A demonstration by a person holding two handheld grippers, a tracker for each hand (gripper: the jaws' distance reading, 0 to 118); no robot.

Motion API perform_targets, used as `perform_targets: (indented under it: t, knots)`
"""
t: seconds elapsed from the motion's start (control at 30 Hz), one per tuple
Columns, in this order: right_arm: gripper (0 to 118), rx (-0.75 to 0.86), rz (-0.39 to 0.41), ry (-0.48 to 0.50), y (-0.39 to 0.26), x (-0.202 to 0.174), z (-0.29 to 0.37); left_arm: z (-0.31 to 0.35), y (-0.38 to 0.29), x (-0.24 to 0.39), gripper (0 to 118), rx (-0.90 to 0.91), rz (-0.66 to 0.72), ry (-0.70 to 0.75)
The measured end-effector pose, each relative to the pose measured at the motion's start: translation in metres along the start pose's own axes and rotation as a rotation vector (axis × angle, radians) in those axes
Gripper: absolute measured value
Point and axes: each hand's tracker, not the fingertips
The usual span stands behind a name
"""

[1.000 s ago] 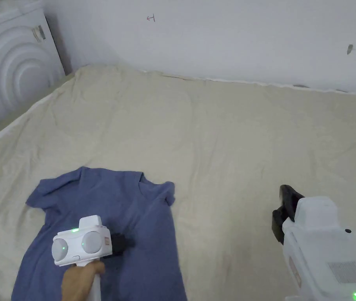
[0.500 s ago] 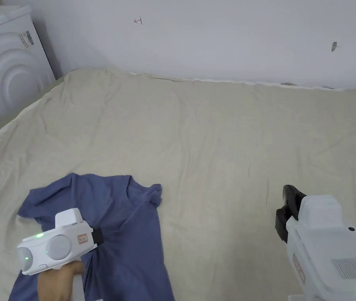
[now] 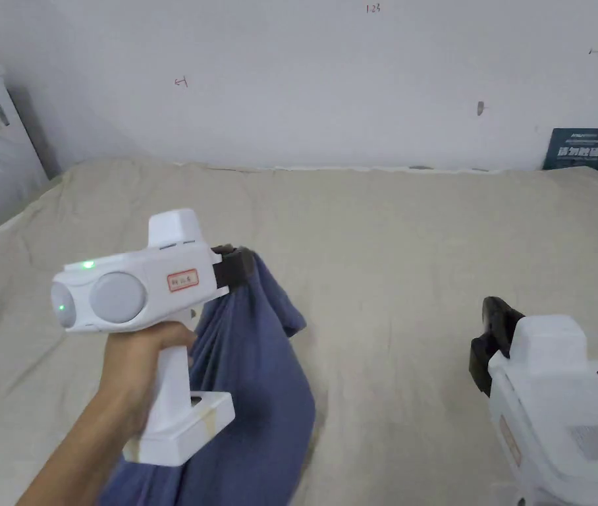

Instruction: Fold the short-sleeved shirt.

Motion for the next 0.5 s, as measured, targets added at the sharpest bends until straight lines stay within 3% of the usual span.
perform_targets:
  t: [0.17, 0.3, 0.5]
  knots:
    - [1, 0.031, -0.015, -0.087, 0.005, 0.036, 0.020, -0.032, 0.029, 0.076, 1, -0.013, -0.083, -0.176]
    - [1, 0.035, -0.020, -0.149, 0.004, 0.062, 0.034, -0.060, 0.018, 0.130, 1, -0.052, -0.195, -0.226]
    - [1, 0.015, -0.026, -0.234, -0.005, 0.094, 0.048, -0.117, -0.031, 0.176, 1, -0.168, -0.175, -0.338]
